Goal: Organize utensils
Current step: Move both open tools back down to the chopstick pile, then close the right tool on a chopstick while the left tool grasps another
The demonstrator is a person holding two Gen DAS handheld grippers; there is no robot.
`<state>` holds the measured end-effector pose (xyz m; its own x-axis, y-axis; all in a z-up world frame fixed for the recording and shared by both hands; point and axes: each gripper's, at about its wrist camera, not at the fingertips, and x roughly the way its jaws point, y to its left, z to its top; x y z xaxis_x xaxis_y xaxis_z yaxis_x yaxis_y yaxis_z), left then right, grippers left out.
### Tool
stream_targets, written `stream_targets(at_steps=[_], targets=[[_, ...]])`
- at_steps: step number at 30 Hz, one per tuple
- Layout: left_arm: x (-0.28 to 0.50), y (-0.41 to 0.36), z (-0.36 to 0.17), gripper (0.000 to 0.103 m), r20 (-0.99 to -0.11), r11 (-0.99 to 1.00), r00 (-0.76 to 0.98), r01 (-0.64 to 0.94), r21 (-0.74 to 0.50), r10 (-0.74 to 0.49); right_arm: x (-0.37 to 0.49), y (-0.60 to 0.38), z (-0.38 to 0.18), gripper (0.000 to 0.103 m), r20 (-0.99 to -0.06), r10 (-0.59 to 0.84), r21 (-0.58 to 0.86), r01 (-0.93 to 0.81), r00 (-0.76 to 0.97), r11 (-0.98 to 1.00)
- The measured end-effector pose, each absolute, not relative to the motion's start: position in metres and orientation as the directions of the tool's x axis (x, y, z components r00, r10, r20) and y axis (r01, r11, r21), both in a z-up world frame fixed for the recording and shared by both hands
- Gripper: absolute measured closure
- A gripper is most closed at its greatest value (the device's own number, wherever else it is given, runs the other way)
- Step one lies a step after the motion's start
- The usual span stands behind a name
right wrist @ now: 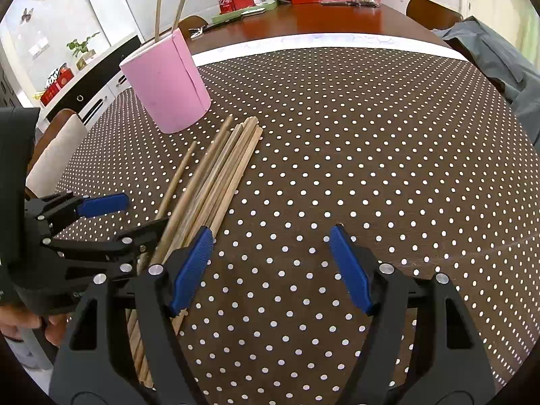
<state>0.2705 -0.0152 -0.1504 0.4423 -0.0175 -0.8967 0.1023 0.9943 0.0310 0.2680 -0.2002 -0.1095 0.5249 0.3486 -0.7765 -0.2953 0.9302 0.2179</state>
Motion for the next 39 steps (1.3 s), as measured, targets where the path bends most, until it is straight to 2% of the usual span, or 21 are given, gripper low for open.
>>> stream_targets(at_steps=[5,8,15,20,25,28,30,32,35,38,39], targets=[[0.277,-0.003,-0.15,0.033,-0.894,0.994,0.446,0.105,0.012,-0.036,0.274,-0.193,-0.111,0.032,-0.798,0.335,0.195,-0.311,0.501,0.93],[0.277,0.005,-0.148,0.038,-0.886,0.994,0.462,0.112,0.01,-0.043,0.275,-0.187,-0.111,0.032,-0.805,0.321,0.179,-0.313,0.499,0.933],[0.274,0.01,-0.15,0.039,-0.871,0.991,0.487,0.134,0.008,-0.059,0.278,-0.167,-0.114,0.032,-0.818,0.245,0.089,-0.307,0.52,0.948],[0.265,0.024,-0.148,0.048,-0.864,0.991,0.498,0.134,-0.005,-0.072,0.283,-0.152,-0.113,0.032,-0.821,0.196,0.039,-0.291,0.535,0.956],[0.264,0.026,-0.147,0.049,-0.862,0.991,0.501,0.132,-0.014,-0.079,0.284,-0.14,-0.117,0.033,-0.83,0.151,-0.017,-0.296,0.537,0.955],[0.263,0.024,-0.148,0.049,-0.861,0.991,0.504,0.134,-0.002,-0.07,0.286,-0.14,-0.116,0.044,-0.836,0.165,-0.011,-0.316,0.524,0.949],[0.264,0.025,-0.147,0.05,-0.861,0.992,0.503,0.128,-0.008,-0.072,0.288,-0.142,-0.115,0.068,-0.843,0.173,-0.005,-0.328,0.509,0.945],[0.267,0.025,-0.147,0.052,-0.864,0.993,0.498,0.114,-0.017,-0.072,0.291,-0.143,-0.114,0.074,-0.851,0.172,-0.006,-0.337,0.496,0.942],[0.269,0.026,-0.146,0.061,-0.868,0.996,0.495,0.088,-0.001,-0.044,0.294,-0.144,-0.112,0.083,-0.856,0.172,-0.008,-0.346,0.487,0.938],[0.269,0.031,-0.145,0.075,-0.869,0.998,0.495,0.061,0.008,-0.023,0.298,-0.149,-0.11,0.091,-0.859,0.184,0.008,-0.347,0.477,0.938],[0.269,0.034,-0.144,0.084,-0.868,0.999,0.495,0.053,0.007,-0.02,0.3,-0.152,-0.109,0.094,-0.86,0.193,0.021,-0.345,0.472,0.938]])
